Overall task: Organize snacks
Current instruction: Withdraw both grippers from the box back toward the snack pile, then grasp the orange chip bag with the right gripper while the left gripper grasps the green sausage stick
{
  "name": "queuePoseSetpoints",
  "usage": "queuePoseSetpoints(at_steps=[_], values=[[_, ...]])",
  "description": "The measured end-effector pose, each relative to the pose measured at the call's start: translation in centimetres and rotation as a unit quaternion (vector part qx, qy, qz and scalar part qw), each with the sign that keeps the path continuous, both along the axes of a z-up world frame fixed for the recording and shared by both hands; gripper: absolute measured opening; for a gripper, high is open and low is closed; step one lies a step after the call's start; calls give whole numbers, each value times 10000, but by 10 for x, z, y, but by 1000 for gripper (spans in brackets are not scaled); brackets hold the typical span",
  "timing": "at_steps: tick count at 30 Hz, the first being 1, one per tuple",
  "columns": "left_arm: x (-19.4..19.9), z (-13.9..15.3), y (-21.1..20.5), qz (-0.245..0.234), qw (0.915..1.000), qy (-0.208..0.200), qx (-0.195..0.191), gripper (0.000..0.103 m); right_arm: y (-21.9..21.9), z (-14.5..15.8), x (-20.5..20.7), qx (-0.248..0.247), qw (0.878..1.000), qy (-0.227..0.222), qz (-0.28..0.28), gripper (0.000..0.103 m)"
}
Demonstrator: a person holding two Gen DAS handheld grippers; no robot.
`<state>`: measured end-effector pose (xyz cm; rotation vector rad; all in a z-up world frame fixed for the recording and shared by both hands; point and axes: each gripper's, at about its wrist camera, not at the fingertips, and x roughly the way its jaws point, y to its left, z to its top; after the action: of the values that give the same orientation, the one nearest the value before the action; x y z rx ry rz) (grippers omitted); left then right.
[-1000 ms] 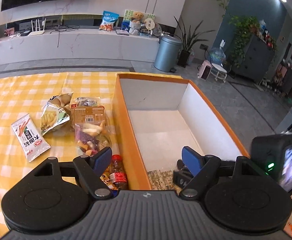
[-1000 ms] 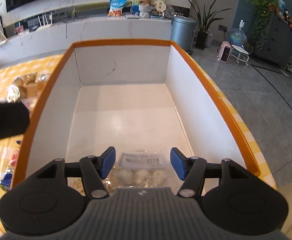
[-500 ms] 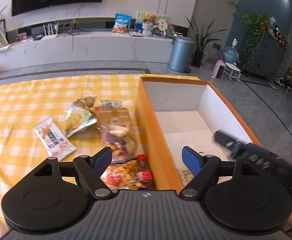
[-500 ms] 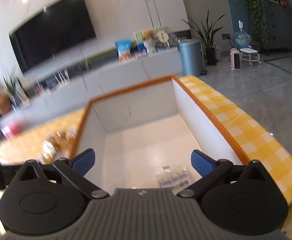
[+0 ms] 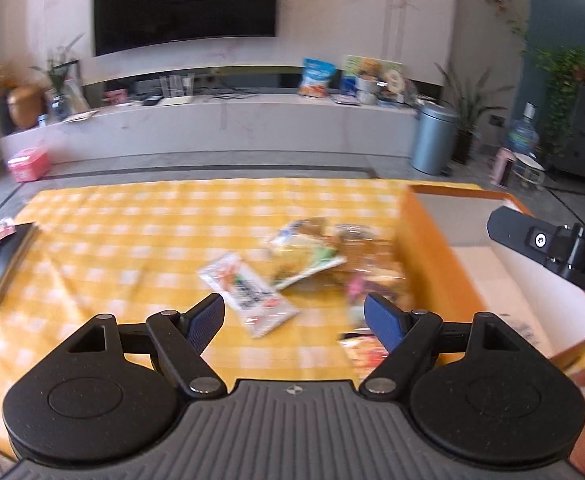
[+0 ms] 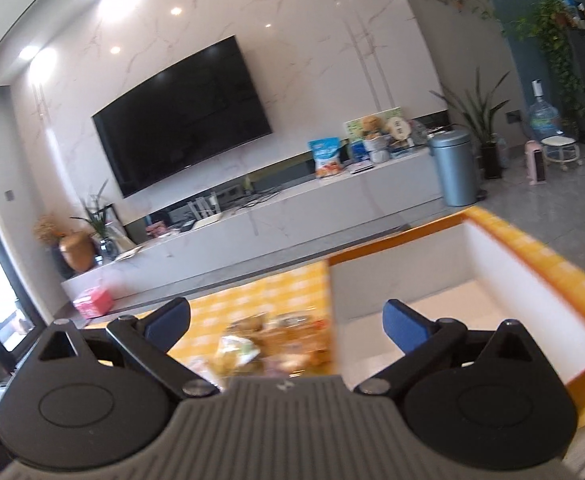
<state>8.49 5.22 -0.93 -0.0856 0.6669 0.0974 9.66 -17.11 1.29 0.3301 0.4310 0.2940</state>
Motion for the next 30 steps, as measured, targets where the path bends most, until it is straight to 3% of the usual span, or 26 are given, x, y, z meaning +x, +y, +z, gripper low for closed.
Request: queuePoseSetpoints(at_steps=[7, 12, 15, 18, 22, 30], values=[[-2, -24, 46, 162, 9989, 129, -411, 93, 62, -15, 3, -300, 9986, 429, 101, 100], [3, -53, 61, 149, 9987, 420, -241, 93, 88, -44, 4, -833, 9938, 728, 105, 100], [8, -66, 70, 198, 9976, 585, -300, 93, 99, -62, -1, -1239, 9903, 628, 19, 100], [14, -80, 85, 288, 9950, 726, -619, 93, 102, -76, -6, -1422, 9882, 547, 154, 100], [21, -99, 99, 467, 9904, 1011, -820, 93, 113, -94, -10, -2173, 9738, 558, 376, 100], [25, -109, 98, 416, 9868, 1242, -949, 93, 123, -121, 0, -2691, 9574, 1038, 161, 93]])
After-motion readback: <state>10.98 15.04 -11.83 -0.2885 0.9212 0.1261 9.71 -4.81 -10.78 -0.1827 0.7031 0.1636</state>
